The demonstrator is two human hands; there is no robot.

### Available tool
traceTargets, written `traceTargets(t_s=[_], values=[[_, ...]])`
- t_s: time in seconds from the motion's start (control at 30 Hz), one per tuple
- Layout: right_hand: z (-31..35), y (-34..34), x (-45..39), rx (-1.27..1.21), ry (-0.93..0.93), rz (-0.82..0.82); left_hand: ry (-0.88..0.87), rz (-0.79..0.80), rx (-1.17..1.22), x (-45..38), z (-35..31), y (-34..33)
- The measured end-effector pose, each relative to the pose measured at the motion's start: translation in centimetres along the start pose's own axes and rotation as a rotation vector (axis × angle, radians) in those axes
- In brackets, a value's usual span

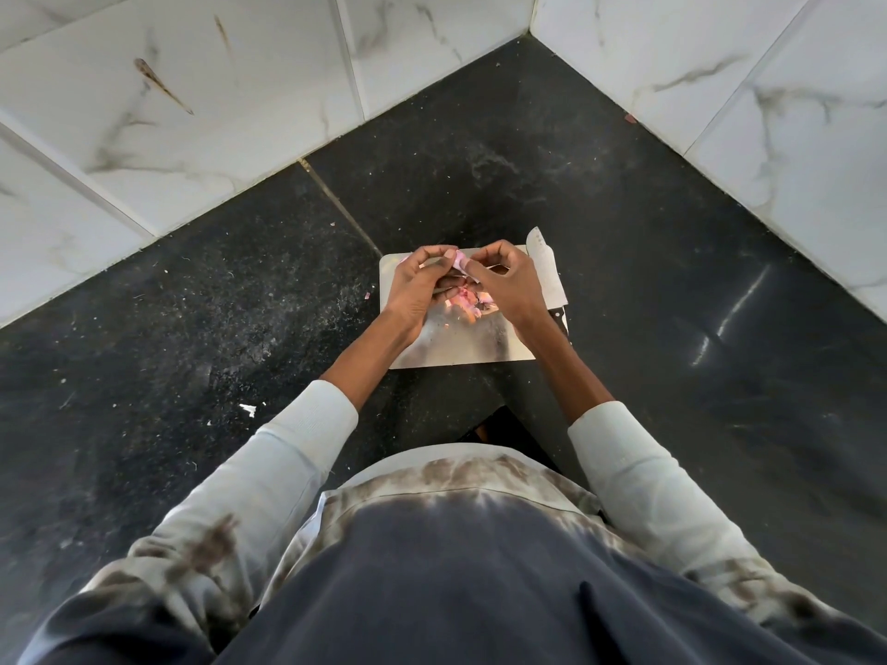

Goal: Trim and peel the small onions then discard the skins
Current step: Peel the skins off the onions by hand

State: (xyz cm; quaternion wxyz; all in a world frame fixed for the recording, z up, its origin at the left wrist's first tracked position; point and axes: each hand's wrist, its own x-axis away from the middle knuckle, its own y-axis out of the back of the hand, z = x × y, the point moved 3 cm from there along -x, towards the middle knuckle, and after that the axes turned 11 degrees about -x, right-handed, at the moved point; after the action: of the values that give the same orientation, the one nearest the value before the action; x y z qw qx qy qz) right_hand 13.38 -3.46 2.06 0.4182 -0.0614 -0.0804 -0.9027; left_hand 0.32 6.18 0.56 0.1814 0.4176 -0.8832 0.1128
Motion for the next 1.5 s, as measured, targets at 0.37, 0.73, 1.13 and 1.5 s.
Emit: traceTargets(t_s=[0.37,0.73,1.13,1.5], values=[[0.3,0.3,0.1,-0.012,0.044,-0.013,0.009,0.005,-0.035,-0.1,0.5,0.1],[0.3,0.4,0.5,-0.116,-0.030,0.054,0.116,-0.039,0.074,-0.3,0.9,0.6],[-2.3,1.8,-0.3,0.055,-0.072,-0.090,0.195,-0.064,0.141,-0.5,2.4,2.2],[-4.0,1.7,-0.4,0.226,-0.014,-0.149,-0.110,-0.200,-0.542,1.8,5.5,6.4]])
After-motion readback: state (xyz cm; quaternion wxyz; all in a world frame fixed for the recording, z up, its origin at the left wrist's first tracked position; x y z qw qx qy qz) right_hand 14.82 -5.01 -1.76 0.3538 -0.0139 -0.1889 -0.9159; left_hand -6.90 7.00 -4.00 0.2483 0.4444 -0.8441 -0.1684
